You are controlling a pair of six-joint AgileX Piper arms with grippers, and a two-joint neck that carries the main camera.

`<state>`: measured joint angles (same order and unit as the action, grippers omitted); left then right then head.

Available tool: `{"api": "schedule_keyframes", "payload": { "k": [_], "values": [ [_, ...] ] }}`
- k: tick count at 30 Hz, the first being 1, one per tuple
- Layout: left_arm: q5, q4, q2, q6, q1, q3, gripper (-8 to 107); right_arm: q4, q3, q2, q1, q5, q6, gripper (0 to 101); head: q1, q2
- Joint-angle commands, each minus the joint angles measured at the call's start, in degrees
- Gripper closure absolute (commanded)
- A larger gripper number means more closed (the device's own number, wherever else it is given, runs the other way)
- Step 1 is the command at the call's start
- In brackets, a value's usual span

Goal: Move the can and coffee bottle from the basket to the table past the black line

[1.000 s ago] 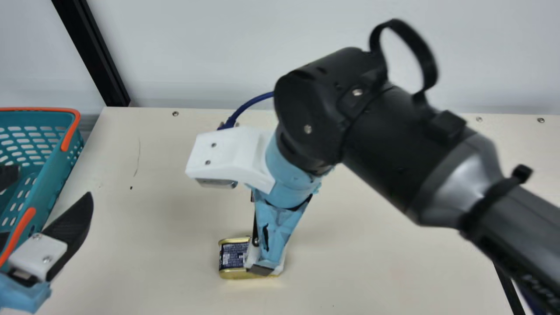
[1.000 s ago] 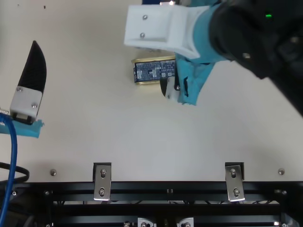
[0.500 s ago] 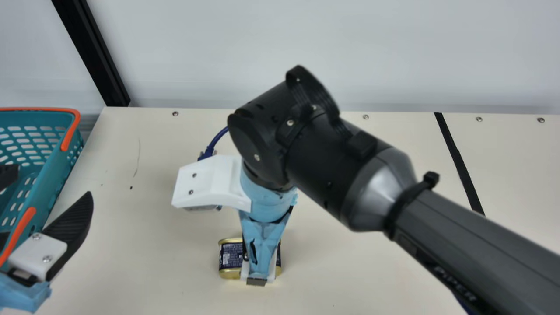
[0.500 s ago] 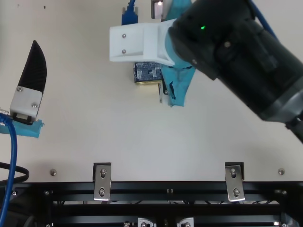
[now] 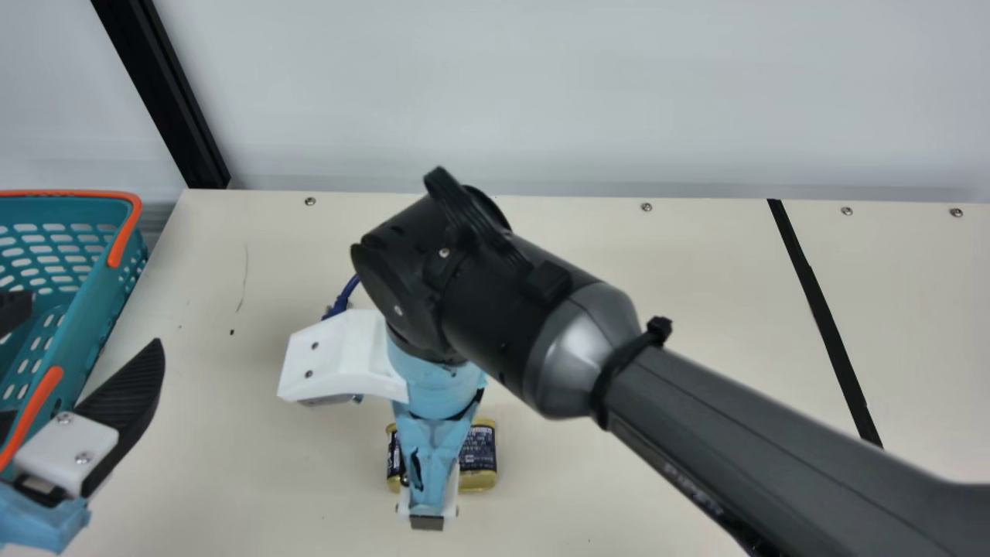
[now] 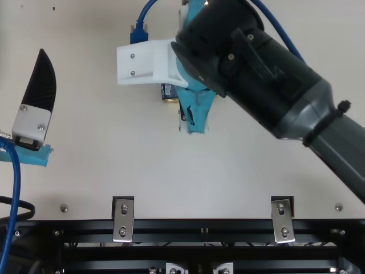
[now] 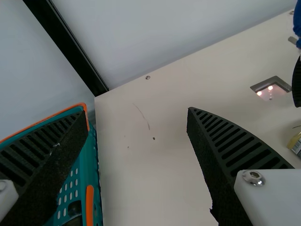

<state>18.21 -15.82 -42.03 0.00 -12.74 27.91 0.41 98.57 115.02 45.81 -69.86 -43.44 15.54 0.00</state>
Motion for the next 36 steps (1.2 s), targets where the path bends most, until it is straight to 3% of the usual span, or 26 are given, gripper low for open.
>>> {"api": "schedule_keyframes", "payload": {
  "k": [1,7,14,15,16,17,25,36],
  "values": [
    [0.0,0.0,0.0,0.0,0.0,0.0,9,0.39,0.37,0.66,0.08,-0.04,0.16,0,-0.06,-0.57],
    [0.0,0.0,0.0,0.0,0.0,0.0,9,0.47,0.94,2.41,0.13,-0.04,0.58,0,-0.06,-0.57],
    [0.0,0.0,0.0,0.0,0.0,0.0,9,0.04,-1.35,3.02,-0.17,1.53,1.08,0,-0.06,-0.57],
    [0.0,0.0,0.0,0.0,0.0,0.0,9,-0.05,-1.7,3.0,-0.22,1.72,1.21,20,-0.06,-0.57],
    [0.0,0.0,0.0,0.0,0.0,0.0,9,-0.11,-2.03,2.92,-0.31,1.97,1.39,74,-0.06,-0.57],
    [0.0,0.0,0.0,0.0,0.0,0.0,9,-0.16,-2.3,2.82,-0.41,2.18,1.58,101,-0.06,-0.57],
    [0.0,0.0,0.0,0.0,0.0,0.0,9,-0.05,-3.74,-0.24,-1.51,3.1,4.18,101,-0.06,-0.57],
    [0.0,0.0,0.0,0.0,0.0,0.0,9,2.09,-4.82,-6.71,-7.22,0.39,11.29,101,0.21,-5.21]
  ]
}}
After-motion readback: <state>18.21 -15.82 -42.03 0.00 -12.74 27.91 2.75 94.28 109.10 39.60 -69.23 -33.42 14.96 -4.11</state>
